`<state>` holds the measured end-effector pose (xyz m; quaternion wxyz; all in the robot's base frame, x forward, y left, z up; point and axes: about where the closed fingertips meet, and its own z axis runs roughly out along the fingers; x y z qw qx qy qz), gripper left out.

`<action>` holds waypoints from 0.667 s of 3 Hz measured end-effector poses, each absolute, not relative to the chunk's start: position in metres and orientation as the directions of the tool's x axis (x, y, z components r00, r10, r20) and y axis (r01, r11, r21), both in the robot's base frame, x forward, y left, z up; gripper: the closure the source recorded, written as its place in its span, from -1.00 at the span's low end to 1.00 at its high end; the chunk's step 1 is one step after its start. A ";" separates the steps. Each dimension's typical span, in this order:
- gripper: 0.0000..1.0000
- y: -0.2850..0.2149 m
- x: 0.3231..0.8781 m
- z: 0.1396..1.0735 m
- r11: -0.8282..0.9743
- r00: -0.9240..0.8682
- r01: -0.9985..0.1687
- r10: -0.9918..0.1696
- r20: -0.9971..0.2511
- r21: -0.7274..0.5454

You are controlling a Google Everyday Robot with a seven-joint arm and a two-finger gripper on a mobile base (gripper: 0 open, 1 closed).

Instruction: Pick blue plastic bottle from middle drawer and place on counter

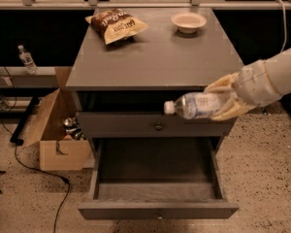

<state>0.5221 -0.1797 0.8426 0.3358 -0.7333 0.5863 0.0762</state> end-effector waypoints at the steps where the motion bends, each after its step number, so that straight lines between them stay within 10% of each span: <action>1: 1.00 -0.197 0.541 0.885 0.021 0.234 -0.906 -0.808 -0.541 -0.423; 2: 1.00 -0.215 0.582 0.902 0.141 0.138 -0.904 -0.797 -0.589 -0.403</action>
Offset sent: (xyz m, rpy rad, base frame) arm 0.1181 -0.0617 0.0849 0.1815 0.0177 -0.3536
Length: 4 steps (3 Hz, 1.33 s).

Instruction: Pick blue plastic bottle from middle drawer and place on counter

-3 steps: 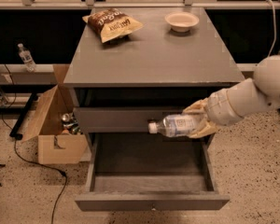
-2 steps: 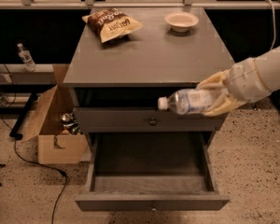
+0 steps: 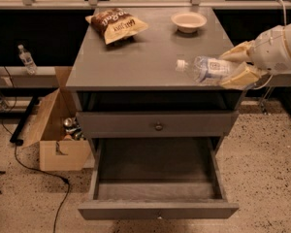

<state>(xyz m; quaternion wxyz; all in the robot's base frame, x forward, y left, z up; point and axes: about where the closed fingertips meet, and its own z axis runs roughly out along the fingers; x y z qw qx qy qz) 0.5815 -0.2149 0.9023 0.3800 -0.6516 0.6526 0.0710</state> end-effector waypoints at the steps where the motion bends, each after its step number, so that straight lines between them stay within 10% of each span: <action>1: 1.00 -0.212 0.632 0.919 0.111 0.191 -0.891 -0.789 -0.584 -0.440; 4: 1.00 -0.182 0.708 0.906 0.175 0.121 -0.888 -0.802 -0.585 -0.424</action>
Offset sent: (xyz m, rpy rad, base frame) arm 0.0411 0.0021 0.0044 -0.0006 -0.0124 0.0283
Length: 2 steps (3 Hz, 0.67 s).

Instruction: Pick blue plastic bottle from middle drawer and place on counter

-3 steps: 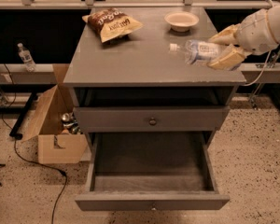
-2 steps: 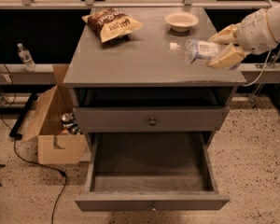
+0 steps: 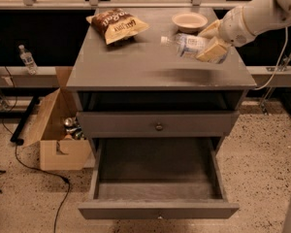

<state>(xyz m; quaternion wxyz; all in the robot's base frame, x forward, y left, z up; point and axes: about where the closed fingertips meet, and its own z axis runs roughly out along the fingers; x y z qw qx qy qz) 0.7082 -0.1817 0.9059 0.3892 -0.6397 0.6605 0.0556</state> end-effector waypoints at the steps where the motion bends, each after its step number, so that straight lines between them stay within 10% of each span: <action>1: 1.00 -0.167 0.743 0.888 0.213 0.039 -0.897 -0.834 -0.550 -0.387; 2: 0.62 -0.155 0.771 0.876 0.256 -0.027 -0.893 -0.851 -0.524 -0.371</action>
Offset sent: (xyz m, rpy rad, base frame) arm 0.1033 0.0357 -0.0324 -0.1163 0.1024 -0.2080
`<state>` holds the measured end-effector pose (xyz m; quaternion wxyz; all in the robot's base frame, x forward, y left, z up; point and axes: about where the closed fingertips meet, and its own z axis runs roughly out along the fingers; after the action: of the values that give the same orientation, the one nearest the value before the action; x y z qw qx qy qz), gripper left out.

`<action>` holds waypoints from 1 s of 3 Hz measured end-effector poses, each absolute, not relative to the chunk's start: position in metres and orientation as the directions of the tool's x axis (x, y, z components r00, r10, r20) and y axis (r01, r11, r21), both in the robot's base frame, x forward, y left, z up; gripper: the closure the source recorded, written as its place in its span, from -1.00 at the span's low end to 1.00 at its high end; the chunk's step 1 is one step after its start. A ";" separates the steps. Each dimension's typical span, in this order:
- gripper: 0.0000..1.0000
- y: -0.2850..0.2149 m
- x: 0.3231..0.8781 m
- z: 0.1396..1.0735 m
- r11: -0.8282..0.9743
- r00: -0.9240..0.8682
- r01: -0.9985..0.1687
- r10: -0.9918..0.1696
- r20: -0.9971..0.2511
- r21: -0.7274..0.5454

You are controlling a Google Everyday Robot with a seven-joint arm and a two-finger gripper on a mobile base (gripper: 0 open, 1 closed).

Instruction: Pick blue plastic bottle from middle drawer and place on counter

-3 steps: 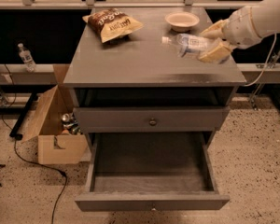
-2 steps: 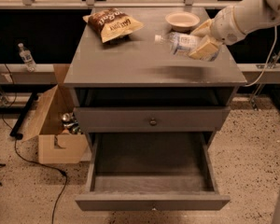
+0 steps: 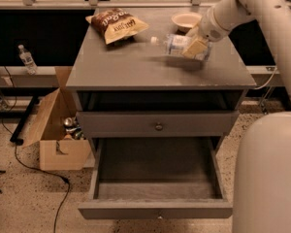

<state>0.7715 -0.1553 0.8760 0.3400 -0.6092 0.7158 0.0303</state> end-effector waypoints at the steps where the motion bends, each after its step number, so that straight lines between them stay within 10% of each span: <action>1: 0.00 -0.138 0.794 0.868 0.275 -0.051 -0.892 -0.851 -0.523 -0.360; 3: -0.92 -0.121 0.802 0.867 0.264 -0.033 -0.906 -0.823 -0.567 -0.331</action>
Offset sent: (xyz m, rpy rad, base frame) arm 0.0471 0.0272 0.0002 0.0264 0.0182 -0.0281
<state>0.8016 -0.1208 0.8673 0.3451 -0.6036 0.7162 0.0598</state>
